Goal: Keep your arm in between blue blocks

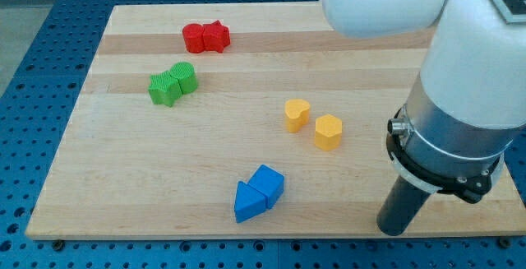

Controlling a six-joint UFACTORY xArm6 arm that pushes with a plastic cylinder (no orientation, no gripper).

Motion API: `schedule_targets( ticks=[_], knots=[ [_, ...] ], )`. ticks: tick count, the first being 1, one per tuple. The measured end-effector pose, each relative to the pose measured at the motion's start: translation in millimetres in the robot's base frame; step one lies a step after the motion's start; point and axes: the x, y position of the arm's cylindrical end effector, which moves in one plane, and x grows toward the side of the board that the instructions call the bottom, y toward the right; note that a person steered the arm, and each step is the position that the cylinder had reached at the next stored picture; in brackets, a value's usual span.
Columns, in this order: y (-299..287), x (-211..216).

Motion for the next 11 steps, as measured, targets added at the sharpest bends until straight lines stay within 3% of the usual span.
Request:
schedule_targets(
  ticks=[8,10,11],
  knots=[
    [-192.4,-19.4],
    [-181.7,-66.6],
    [-157.2,-70.7]
  ],
)
